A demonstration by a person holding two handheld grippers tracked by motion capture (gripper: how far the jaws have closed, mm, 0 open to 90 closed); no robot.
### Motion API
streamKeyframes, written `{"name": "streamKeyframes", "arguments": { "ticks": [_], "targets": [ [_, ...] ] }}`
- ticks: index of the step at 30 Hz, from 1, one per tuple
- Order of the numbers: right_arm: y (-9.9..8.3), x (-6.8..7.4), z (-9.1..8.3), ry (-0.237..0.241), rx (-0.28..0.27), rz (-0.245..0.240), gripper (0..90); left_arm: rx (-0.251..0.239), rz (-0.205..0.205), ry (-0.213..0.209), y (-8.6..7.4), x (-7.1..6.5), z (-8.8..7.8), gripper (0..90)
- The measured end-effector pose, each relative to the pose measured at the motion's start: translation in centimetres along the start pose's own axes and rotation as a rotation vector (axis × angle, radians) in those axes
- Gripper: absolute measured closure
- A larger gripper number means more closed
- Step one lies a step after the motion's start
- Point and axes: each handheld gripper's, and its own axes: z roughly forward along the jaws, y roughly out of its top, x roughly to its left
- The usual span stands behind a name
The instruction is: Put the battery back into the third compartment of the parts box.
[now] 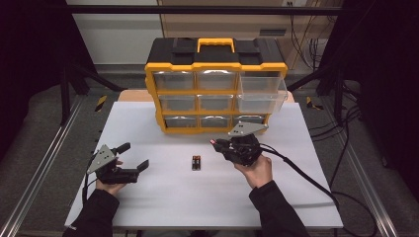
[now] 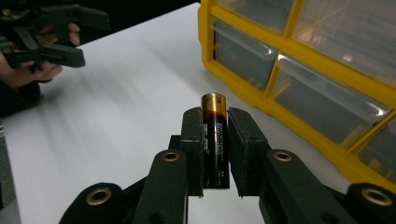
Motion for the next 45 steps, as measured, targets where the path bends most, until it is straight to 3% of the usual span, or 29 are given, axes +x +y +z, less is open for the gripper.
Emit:
{"name": "streamKeyframes", "arguments": {
  "ticks": [16, 22, 30, 36, 45],
  "targets": [
    [4.5, 0.4, -4.9, -0.022, -0.055, -0.062, 77.0, 0.000, 0.002, 0.004, 0.0, 0.0, -0.1, 2.0],
    [6.8, 0.1, -7.2, -0.048, -0.097, -0.071, 77.0, 0.001, 0.002, 0.003, 0.0, 0.0, 0.0, 2.0],
    [8.9, -0.4, -8.9, -0.087, -0.132, -0.081, 77.0, 0.001, 0.002, 0.003, 0.0, 0.0, 0.0, 2.0],
    [10.1, -1.6, -9.7, -0.124, -0.149, -0.066, 77.0, 0.001, 0.000, 0.001, 0.0, 0.0, 0.0, 2.0],
    [11.6, -4.5, -10.3, -0.202, -0.159, -0.012, 77.0, 0.006, 0.003, 0.001, -0.1, 0.0, 0.1, 2.0]
  ]
}}
